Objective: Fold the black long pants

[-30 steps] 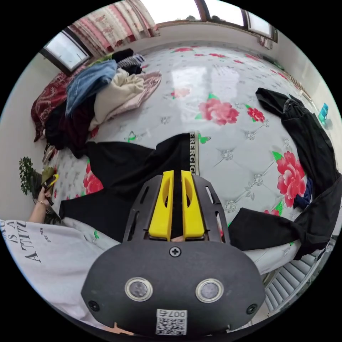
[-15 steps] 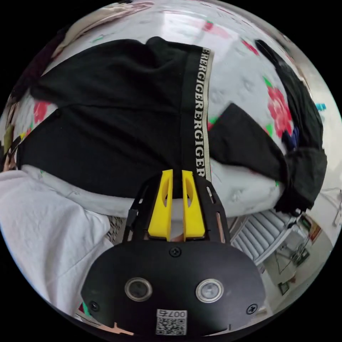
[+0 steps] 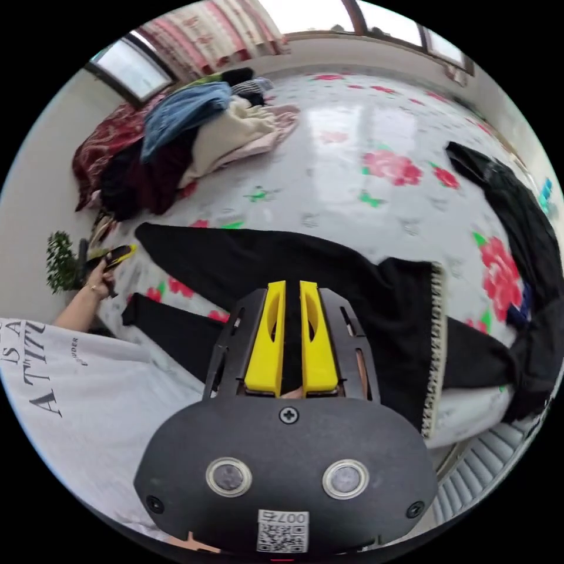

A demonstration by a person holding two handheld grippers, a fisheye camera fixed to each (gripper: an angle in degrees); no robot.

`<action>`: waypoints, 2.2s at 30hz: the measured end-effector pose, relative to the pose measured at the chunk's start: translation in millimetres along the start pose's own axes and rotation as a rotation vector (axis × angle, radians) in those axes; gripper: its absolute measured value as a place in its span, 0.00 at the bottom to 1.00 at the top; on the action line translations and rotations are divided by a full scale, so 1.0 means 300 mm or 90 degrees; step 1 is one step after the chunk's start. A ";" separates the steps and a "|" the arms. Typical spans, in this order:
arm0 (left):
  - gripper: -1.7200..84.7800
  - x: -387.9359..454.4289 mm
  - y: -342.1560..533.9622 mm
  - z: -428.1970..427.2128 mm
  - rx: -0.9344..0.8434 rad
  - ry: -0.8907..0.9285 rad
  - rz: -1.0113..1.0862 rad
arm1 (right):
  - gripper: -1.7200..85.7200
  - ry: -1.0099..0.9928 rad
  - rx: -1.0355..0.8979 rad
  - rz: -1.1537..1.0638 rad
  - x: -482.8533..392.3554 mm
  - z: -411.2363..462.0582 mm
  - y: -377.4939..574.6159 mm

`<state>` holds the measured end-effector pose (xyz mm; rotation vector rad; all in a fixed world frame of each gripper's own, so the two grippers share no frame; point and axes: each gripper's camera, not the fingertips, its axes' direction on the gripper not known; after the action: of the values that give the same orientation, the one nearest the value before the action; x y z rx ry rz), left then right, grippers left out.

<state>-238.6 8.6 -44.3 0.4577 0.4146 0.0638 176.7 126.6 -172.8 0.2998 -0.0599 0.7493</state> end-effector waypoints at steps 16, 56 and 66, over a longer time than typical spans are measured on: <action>0.14 0.175 0.774 -0.155 -0.062 -0.134 0.308 | 0.10 -0.177 -0.185 -0.432 -1.075 0.486 -0.069; 0.12 0.146 -0.023 0.062 -0.186 -0.150 0.153 | 0.12 -0.151 -0.232 -0.377 -1.274 0.427 -0.063; 0.15 0.266 0.526 -0.181 -0.111 -0.064 0.228 | 0.12 -0.137 -0.208 -0.428 -1.245 0.285 -0.052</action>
<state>-182.5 184.8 -48.8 0.3563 0.2213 0.4194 -81.8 -156.0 -154.7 0.0727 -0.2685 0.0325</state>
